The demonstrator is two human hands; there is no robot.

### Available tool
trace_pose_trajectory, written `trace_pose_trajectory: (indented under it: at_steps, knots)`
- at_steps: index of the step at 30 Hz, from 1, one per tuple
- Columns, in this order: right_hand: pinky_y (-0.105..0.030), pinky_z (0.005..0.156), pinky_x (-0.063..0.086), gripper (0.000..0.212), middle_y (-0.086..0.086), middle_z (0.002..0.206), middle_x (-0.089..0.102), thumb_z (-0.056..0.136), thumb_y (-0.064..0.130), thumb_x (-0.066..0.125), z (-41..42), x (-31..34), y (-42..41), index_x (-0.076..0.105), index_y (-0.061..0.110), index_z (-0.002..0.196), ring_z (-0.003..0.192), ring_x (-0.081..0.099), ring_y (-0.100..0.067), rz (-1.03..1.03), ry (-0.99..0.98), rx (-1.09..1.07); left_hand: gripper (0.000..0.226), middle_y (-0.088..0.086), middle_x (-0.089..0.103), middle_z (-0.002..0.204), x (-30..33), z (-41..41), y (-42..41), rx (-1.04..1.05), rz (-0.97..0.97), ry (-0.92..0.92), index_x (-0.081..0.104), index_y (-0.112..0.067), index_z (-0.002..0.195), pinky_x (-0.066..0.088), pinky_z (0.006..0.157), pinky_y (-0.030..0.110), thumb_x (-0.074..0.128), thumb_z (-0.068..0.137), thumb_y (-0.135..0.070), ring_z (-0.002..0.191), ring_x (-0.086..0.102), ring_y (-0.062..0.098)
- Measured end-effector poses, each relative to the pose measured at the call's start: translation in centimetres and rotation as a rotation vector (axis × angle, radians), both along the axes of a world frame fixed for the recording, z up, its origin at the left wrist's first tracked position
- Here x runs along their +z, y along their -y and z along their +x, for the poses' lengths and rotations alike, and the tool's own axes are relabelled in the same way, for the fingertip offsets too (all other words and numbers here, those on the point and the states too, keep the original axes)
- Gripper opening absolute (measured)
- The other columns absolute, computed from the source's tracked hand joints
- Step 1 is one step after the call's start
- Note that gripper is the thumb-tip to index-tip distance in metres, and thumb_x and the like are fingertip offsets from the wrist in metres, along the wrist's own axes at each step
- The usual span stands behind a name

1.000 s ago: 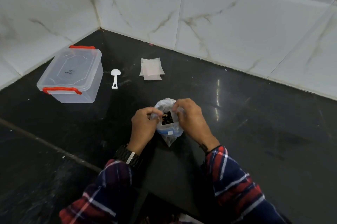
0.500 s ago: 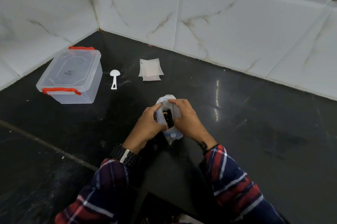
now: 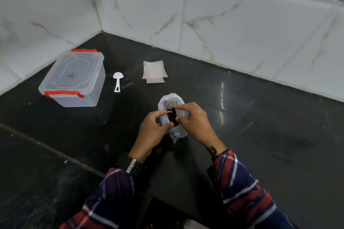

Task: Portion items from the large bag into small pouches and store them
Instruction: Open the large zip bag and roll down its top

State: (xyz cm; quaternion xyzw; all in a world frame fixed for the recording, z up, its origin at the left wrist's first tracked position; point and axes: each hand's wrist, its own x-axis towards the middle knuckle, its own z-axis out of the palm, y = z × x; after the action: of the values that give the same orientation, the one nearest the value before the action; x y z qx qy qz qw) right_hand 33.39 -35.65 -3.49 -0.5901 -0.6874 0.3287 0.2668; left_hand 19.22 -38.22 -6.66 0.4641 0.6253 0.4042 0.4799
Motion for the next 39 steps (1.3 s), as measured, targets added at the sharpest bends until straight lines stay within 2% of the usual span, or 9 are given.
trace_pose_trajectory:
  at_steps: [4,8,12,15,21,27,33,36,39]
  knots:
    - [-0.015,0.09,0.036,0.049,0.002,0.133,0.045,0.089,0.006,0.059,-0.1,-0.3,0.1,0.05,0.021,0.135,0.122,0.043,-0.013,-0.068,0.071,0.03,0.071,0.002,0.052,0.129,0.3,0.2,-0.2,-0.011,-0.077,0.092,0.042,-0.022,0.139,0.058,0.076,0.029,0.076,0.078,-0.013,0.105,0.062,0.017]
    - [-0.007,0.077,0.042,0.046,-0.004,0.13,0.054,0.088,-0.001,0.056,-0.1,-0.3,0.3,0.059,0.022,0.129,0.115,0.054,-0.015,-0.07,0.028,-0.014,0.075,-0.004,0.058,0.11,0.6,0.6,0.1,-0.016,-0.079,0.201,0.038,-0.031,0.136,0.056,0.083,0.032,0.068,0.077,0.005,0.105,0.062,0.02]
    - [-0.001,0.06,0.047,0.032,-0.002,0.106,0.067,0.088,-0.001,0.058,-0.3,-0.8,0.6,0.07,0.016,0.112,0.079,0.06,0.0,-0.124,-0.161,-0.115,0.089,0.004,0.048,0.138,0.3,1.0,-0.1,0.047,-0.096,0.263,0.026,-0.03,0.147,0.055,0.086,0.034,0.06,0.077,0.013,0.119,0.055,0.023]
    - [-0.012,0.07,0.053,0.03,-0.001,0.107,0.067,0.086,-0.002,0.06,-0.3,-1.7,0.6,0.071,0.017,0.106,0.088,0.064,-0.007,-0.23,-0.318,-0.192,0.087,0.008,0.038,0.147,0.1,1.1,-0.2,0.127,-0.079,0.28,0.021,-0.023,0.15,0.05,0.097,0.043,0.056,0.079,0.014,0.126,0.048,0.024]
    - [-0.028,0.065,0.056,0.035,-0.02,0.102,0.065,0.083,-0.019,0.045,0.1,-1.3,0.2,0.069,0.005,0.093,0.082,0.064,-0.024,-0.498,-0.838,-0.357,0.079,0.014,0.052,0.125,1.2,1.0,-0.2,0.332,-0.231,0.849,0.036,-0.01,0.142,0.056,0.067,0.041,0.035,0.076,0.033,0.096,0.06,0.029]
    - [-0.047,0.081,0.054,0.031,-0.028,0.109,0.056,0.084,-0.021,0.034,0.5,-2.2,-0.5,0.056,-0.002,0.095,0.092,0.062,-0.038,-0.738,-1.239,-0.495,0.082,0.028,0.044,0.137,0.1,1.2,-0.7,0.406,-0.378,1.064,0.038,-0.008,0.142,0.048,0.082,0.044,0.015,0.074,0.032,0.123,0.049,0.042]
    - [-0.043,0.075,0.052,0.007,-0.017,0.091,0.053,0.082,0.004,0.051,-0.8,-3.0,0.2,0.049,0.008,0.077,0.082,0.058,-0.027,-0.519,-0.948,-0.363,0.054,0.022,0.062,0.116,0.0,1.3,-0.5,0.34,-0.308,0.988,0.058,-0.002,0.118,0.051,0.087,0.045,0.031,0.074,0.014,0.108,0.059,0.035]
    - [-0.042,0.083,0.057,0.016,-0.011,0.106,0.063,0.087,0.025,0.062,-1.2,-3.9,0.1,0.053,0.016,0.098,0.095,0.065,-0.024,-0.331,-0.672,-0.405,0.034,0.02,0.06,0.118,0.0,1.4,-0.7,0.368,-0.237,0.906,0.049,-0.005,0.126,0.053,0.083,0.041,0.041,0.093,-0.004,0.102,0.062,0.03]
    - [-0.036,0.077,0.057,0.018,-0.006,0.091,0.069,0.093,0.033,0.057,-1.2,-4.0,0.0,0.063,0.016,0.091,0.085,0.067,-0.02,-0.132,-0.446,-0.383,0.028,0.014,0.057,0.116,-0.8,1.6,-1.1,0.367,-0.149,0.726,0.039,-0.015,0.128,0.053,0.086,0.041,0.044,0.1,-0.016,0.101,0.061,0.026]
